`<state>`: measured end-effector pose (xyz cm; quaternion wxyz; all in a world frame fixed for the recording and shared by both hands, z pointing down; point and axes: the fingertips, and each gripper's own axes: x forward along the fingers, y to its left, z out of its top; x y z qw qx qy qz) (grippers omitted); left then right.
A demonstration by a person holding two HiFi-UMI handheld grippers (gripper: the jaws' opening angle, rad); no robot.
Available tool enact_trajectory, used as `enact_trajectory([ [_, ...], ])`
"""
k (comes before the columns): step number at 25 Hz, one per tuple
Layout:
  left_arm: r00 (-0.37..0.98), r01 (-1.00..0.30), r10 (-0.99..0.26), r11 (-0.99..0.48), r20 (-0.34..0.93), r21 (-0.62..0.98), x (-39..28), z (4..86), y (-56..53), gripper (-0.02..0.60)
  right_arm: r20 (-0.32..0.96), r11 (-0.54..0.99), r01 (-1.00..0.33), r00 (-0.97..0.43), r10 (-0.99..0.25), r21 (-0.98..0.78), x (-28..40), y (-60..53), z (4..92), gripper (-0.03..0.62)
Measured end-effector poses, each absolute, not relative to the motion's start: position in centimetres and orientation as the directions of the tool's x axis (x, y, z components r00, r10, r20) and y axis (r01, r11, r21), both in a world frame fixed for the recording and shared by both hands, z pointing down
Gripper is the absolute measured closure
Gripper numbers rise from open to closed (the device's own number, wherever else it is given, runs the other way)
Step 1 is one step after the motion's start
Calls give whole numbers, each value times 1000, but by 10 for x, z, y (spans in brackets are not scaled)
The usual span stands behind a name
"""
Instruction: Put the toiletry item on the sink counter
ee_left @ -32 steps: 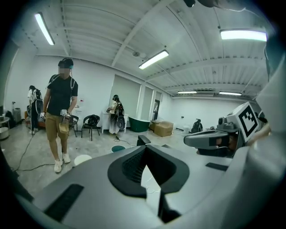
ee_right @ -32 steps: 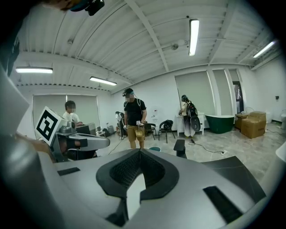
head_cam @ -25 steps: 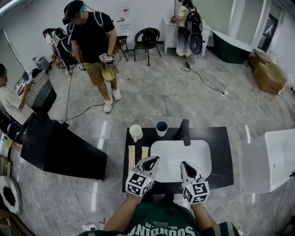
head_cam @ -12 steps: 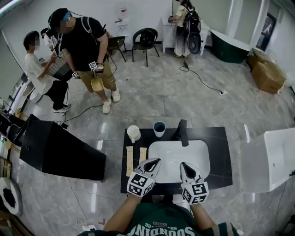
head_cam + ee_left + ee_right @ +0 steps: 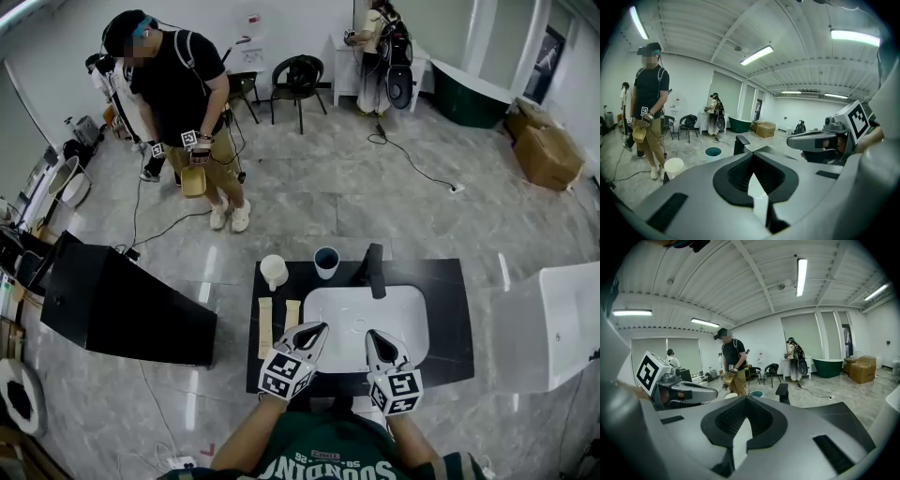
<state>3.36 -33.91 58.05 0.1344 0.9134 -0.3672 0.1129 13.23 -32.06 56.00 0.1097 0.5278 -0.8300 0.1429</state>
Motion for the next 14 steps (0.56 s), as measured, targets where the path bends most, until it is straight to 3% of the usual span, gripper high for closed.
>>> enact_trajectory([
  [14, 708, -696, -626, -696, 326, 175, 29, 588, -337, 571, 343, 410, -904, -424, -838, -117, 126, -321, 561, 554],
])
